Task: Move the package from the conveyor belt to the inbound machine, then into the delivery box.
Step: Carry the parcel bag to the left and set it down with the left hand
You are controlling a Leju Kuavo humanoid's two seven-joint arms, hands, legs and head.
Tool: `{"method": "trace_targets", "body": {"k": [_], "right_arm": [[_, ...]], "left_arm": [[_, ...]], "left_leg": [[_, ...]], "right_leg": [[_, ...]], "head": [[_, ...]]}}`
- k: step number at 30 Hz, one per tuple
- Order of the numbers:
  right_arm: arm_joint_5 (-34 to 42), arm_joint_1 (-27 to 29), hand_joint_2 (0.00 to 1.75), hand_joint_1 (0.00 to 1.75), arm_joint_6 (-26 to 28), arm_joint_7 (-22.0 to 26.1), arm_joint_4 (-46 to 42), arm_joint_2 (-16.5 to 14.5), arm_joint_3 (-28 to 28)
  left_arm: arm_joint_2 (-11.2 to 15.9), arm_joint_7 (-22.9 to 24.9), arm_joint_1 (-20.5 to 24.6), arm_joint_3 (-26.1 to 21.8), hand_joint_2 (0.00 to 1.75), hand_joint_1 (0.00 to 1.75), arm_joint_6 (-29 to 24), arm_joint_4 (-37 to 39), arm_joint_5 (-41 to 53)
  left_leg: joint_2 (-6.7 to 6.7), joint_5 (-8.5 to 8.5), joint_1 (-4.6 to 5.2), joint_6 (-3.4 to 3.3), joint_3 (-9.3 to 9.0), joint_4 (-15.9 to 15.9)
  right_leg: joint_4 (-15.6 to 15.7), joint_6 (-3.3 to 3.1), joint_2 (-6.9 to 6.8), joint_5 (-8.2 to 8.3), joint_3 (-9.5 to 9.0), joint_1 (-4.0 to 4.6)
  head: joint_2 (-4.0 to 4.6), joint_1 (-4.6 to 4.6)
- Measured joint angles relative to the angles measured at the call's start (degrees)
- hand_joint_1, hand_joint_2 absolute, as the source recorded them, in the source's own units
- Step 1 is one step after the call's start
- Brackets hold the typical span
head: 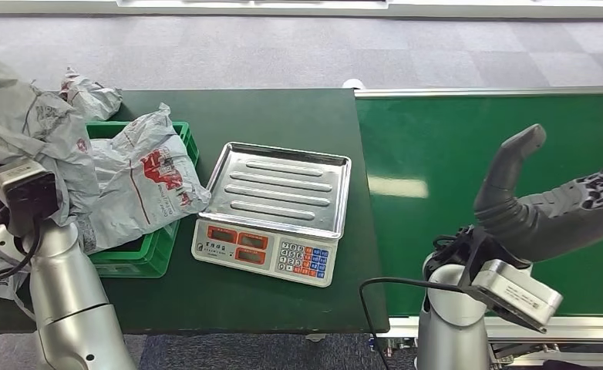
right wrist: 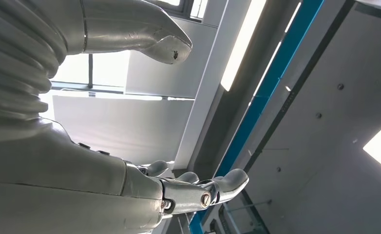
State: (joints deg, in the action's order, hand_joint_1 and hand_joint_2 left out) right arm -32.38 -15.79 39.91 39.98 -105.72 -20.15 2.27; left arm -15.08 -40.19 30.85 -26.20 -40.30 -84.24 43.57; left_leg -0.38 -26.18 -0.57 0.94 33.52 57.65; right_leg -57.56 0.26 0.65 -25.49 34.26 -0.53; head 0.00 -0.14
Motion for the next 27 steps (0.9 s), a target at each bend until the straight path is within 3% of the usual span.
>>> {"method": "trace_targets", "body": {"k": [3, 5, 7, 9, 11, 12, 13, 17, 27], "right_arm": [[-0.2, 0.0, 1.75, 0.0, 0.0, 0.0, 0.2, 0.0, 0.0], [-0.7, 0.0, 1.75, 0.0, 0.0, 0.0, 0.3, 0.0, 0.0], [-1.3, 0.0, 1.75, 0.0, 0.0, 0.0, 0.3, 0.0, 0.0], [-1.6, 0.0, 1.75, 0.0, 0.1, 0.0, 0.3, 0.0, 0.0], [-1.7, 0.0, 1.75, 0.0, 0.1, 0.0, 0.3, 0.0, 0.0], [-1.8, 0.1, 1.75, 0.0, 0.1, 0.0, 0.3, 0.0, 0.0], [-1.8, 0.1, 1.75, 0.0, 0.1, -0.1, 0.3, 0.0, 0.0], [-2.3, 0.1, 1.75, 0.0, 0.1, -0.7, 0.3, 0.0, 0.0], [-3.5, 0.1, 1.75, 0.0, 0.1, -2.0, 0.3, 0.0, 0.0]], "left_arm": [[-0.5, 2.9, 0.4, -2.8, 1.75, 1.59, 0.1, -1.2, 16.7], [1.3, 12.1, 2.1, -4.0, 1.75, 1.57, 1.1, 3.6, 34.0], [5.7, 30.4, 4.7, -0.9, 1.75, 0.92, 3.9, 14.8, 42.7], [10.1, 52.6, 6.7, 6.0, 1.75, 0.19, 5.9, 26.0, 43.4], [12.8, 69.0, 8.0, 12.5, 1.75, 0.03, 6.6, 34.5, 43.2], [13.8, 73.1, 8.6, 14.6, 1.75, 0.0, 7.0, 38.0, 43.1], [14.6, 74.0, 9.0, 15.9, 1.75, 0.0, 7.3, 41.2, 43.1], [17.3, 66.4, 10.9, 18.4, 0.0, 0.0, 6.7, 49.7, 43.1], [20.1, 65.8, 12.0, 18.4, 0.0, 0.0, 0.9, 56.5, 43.1]], "left_leg": [[-0.02, 0.0, 0.01, 0.0, -0.02, 0.0], [-0.04, 0.03, 0.03, 0.02, -0.08, 0.0], [0.09, 0.1, 0.02, 0.09, -0.07, 0.0], [0.33, 0.16, -0.04, 0.17, 0.01, 0.0], [0.47, 0.21, -0.07, 0.19, 0.05, 0.0], [0.52, 0.21, -0.07, 0.18, 0.05, 0.0], [0.58, 0.22, -0.07, 0.18, 0.06, 0.0], [0.55, 0.21, -0.06, 0.17, 0.12, 0.0], [0.38, 0.21, -0.07, 0.17, 0.2, 0.0]], "right_leg": [[0.0, 0.0, -0.03, -0.01, 0.06, -0.01], [0.0, 0.01, -0.08, -0.03, 0.15, -0.03], [0.0, -0.09, 0.03, 0.08, 0.24, -0.05], [0.0, -0.17, 0.29, 0.25, 0.3, -0.04], [-0.1, -0.15, 0.43, 0.34, 0.34, 0.03], [-0.1, -0.15, 0.49, 0.36, 0.35, 0.04], [-0.1, -0.15, 0.55, 0.38, 0.38, 0.06], [-0.1, -0.14, 0.56, 0.38, 0.42, 0.05], [-0.1, -0.15, 0.36, 0.35, 0.44, 0.06]], "head": [[0.0, -0.01], [0.0, -0.02], [0.0, 0.04], [0.0, 0.15], [0.0, 0.16], [0.0, 0.16], [0.0, 0.15], [0.0, 0.17], [0.0, 0.16]]}}
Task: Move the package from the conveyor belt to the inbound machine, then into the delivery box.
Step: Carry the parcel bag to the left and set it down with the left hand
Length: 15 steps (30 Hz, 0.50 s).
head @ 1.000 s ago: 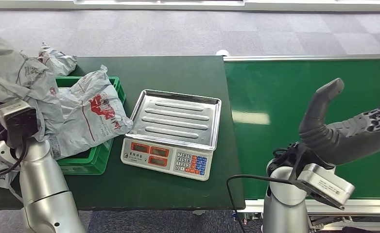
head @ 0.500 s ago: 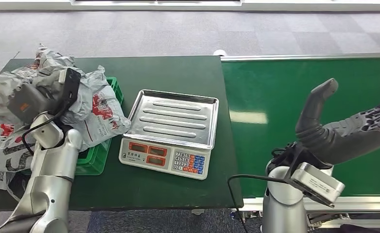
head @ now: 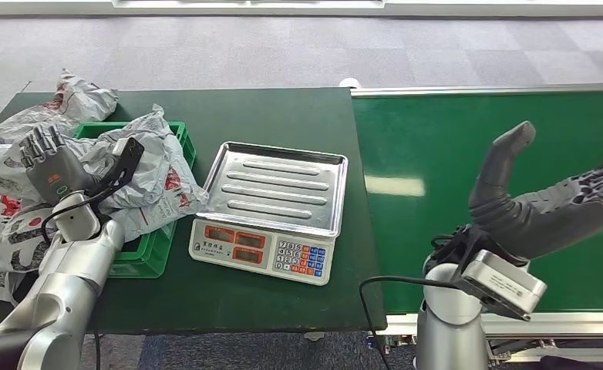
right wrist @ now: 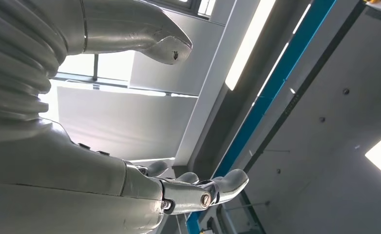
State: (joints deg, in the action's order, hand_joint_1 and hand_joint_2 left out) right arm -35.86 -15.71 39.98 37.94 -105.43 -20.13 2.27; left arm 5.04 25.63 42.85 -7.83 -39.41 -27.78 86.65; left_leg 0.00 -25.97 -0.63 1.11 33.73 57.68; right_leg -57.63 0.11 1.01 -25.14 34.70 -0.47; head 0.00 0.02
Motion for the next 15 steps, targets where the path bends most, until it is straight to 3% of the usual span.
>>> {"method": "trace_targets", "body": {"k": [2, 4, 6, 9, 10, 11, 15], "right_arm": [[0.1, 0.0, 1.75, 0.0, 0.0, 0.1, 0.0, 0.0, 0.0], [0.5, 0.0, 1.75, 0.0, 0.0, 0.2, 0.1, 0.0, 0.0], [1.1, 0.0, 1.75, 0.0, 0.0, 0.6, 0.3, 0.0, 0.0], [1.7, 0.0, 1.75, 0.0, 0.0, 1.2, 1.1, 0.0, 0.0], [1.8, 0.0, 1.75, 0.0, 0.0, 1.2, 1.3, 0.0, 0.0], [1.9, 0.0, 1.75, 0.0, 0.0, 1.2, 1.5, 0.0, 0.0], [1.9, -0.1, 1.75, 0.0, 0.0, 1.3, 2.0, 0.0, 0.0]], "left_arm": [[-0.2, -3.4, -1.4, -1.1, 0.0, 0.0, -0.1, -3.0, -0.6], [-1.4, -12.2, -4.2, -3.7, 0.0, 0.0, -0.3, -10.8, -3.3], [-4.7, -28.1, -6.3, -9.0, 0.0, 0.0, -0.6, -21.1, -11.0], [-11.6, -58.9, -5.9, -21.6, 0.0, 0.0, -0.8, -34.6, -26.7], [-13.3, -65.3, -5.6, -25.4, 0.0, 0.0, -0.9, -37.8, -29.4], [-14.6, -68.3, -5.5, -28.2, 0.0, 0.0, -0.9, -40.3, -30.5], [-18.1, -66.7, -5.9, -34.0, 0.0, 0.0, -0.9, -47.1, -32.5]], "left_leg": [[0.03, 0.0, 0.0, 0.0, 0.0, 0.0], [0.07, 0.0, 0.0, 0.0, 0.02, 0.0], [0.02, 0.02, 0.0, -0.02, 0.14, 0.0], [0.01, 0.0, 0.02, -0.08, 0.24, 0.0], [0.06, -0.03, 0.05, -0.08, 0.2, 0.0], [0.1, -0.06, 0.06, -0.08, 0.17, 0.0], [-0.14, -0.01, -0.04, -0.06, 0.21, 0.0]], "right_leg": [[0.0, 0.0, 0.03, 0.01, 0.01, 0.0], [0.0, 0.0, 0.08, 0.01, 0.05, 0.0], [0.0, 0.0, 0.07, 0.01, 0.11, 0.0], [0.0, 0.02, 0.05, 0.01, 0.16, -0.07], [0.0, 0.02, 0.08, 0.01, 0.16, -0.11], [0.0, 0.03, 0.1, 0.01, 0.16, -0.14], [0.0, 0.05, -0.12, -0.05, 0.09, -0.07]], "head": [[0.0, 0.0], [0.0, 0.02], [0.0, 0.01], [0.0, -0.02], [0.0, -0.01], [0.0, 0.02], [0.0, 0.01]]}}
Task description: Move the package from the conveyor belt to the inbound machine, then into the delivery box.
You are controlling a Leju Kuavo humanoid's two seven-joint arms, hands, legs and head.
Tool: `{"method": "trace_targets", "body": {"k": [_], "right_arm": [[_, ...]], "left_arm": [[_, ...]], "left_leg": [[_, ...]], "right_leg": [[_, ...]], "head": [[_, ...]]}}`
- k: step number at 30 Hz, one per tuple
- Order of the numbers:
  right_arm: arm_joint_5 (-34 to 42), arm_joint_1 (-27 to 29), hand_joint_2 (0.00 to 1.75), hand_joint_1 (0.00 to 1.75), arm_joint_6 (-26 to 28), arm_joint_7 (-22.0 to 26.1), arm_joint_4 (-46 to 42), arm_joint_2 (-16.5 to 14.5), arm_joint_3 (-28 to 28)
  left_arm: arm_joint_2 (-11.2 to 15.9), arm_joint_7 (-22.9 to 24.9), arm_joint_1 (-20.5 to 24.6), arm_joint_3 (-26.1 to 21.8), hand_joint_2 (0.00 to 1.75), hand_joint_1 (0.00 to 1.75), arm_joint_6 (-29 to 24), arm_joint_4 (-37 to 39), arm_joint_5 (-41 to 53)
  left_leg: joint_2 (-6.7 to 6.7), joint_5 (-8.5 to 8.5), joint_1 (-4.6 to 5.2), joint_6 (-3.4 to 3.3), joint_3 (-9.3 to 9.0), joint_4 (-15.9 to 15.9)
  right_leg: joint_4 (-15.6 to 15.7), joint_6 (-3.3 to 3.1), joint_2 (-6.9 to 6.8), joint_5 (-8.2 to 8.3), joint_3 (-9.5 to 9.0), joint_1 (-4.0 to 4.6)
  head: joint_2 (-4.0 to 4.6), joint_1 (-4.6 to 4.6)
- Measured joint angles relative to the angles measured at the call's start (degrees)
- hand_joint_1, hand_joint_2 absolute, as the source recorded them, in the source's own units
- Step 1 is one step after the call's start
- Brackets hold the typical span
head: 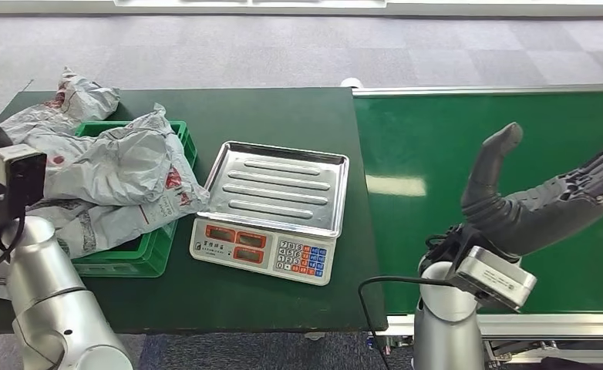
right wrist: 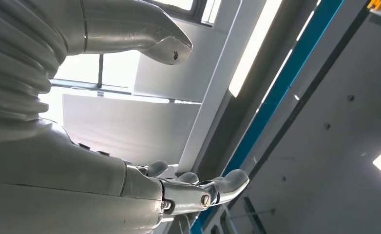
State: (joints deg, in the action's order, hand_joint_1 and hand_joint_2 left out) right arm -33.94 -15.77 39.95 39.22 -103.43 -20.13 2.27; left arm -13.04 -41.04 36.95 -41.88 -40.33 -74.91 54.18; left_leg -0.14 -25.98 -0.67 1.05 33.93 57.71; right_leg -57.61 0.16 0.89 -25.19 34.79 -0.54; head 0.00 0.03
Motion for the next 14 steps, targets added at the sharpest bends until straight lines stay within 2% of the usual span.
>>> {"method": "trace_targets", "body": {"k": [4, 6, 8, 10, 11, 13, 14], "right_arm": [[0.1, 0.0, 1.75, 0.0, 0.0, 0.2, 0.9, 0.0, 0.0], [0.5, 0.0, 1.75, 0.0, 0.0, 0.5, 1.4, 0.0, 0.0], [2.0, 0.1, 1.75, 0.0, 0.0, 0.6, 2.1, 0.0, 0.1], [6.4, 0.4, 1.75, 0.0, -1.1, -0.9, 3.5, 0.1, 1.0], [9.5, 0.7, 1.75, 0.0, -2.5, -2.3, 4.4, 0.3, 2.2], [15.3, 1.8, 1.75, 0.0, -7.7, -5.3, 5.9, 1.1, 5.8], [16.6, 2.2, 1.75, 0.0, -9.3, -5.9, 6.3, 1.3, 6.8]], "left_arm": [[-3.0, 0.7, -2.3, 0.6, 0.0, 0.0, 0.0, -8.8, -10.0], [-4.2, 0.7, -4.3, 3.8, 0.87, 0.0, 0.0, -13.7, -15.1], [-5.2, 1.1, -6.8, 9.3, 1.75, 0.0, 0.3, -17.4, -20.2], [-5.6, 3.9, -9.9, 16.9, 1.75, 0.0, 3.7, -18.6, -27.4], [-5.4, 6.5, -11.6, 21.2, 1.75, 0.0, 7.4, -18.5, -31.8], [-4.2, 10.8, -14.7, 29.7, 1.75, 0.0, 18.8, -18.3, -40.6], [-3.9, 11.6, -15.5, 31.8, 1.75, 0.0, 22.0, -18.3, -42.6]], "left_leg": [[-0.09, 0.04, -0.03, 0.04, -0.02, 0.0], [-0.14, 0.04, -0.01, 0.03, -0.03, 0.0], [-0.24, 0.03, 0.03, 0.01, -0.04, 0.0], [-0.31, 0.02, 0.06, -0.01, -0.06, 0.0], [-0.31, 0.01, 0.07, -0.03, -0.05, 0.0], [-0.31, -0.01, 0.07, -0.05, 0.0, 0.0], [-0.3, -0.02, 0.07, -0.07, 0.02, 0.0]], "right_leg": [[0.0, 0.0, -0.05, 0.0, -0.01, 0.07], [0.0, 0.0, -0.07, 0.0, -0.03, 0.08], [0.0, 0.06, -0.18, -0.04, -0.09, 0.07], [0.0, 0.12, -0.28, -0.08, -0.16, 0.05], [0.0, 0.14, -0.31, -0.09, -0.17, 0.04], [0.0, 0.15, -0.34, -0.08, -0.13, 0.04], [0.0, 0.15, -0.35, -0.08, -0.11, 0.04]], "head": [[0.0, 0.01], [0.0, 0.0], [0.0, -0.01], [0.0, -0.01], [0.0, -0.01], [0.0, -0.01], [0.0, -0.01]]}}
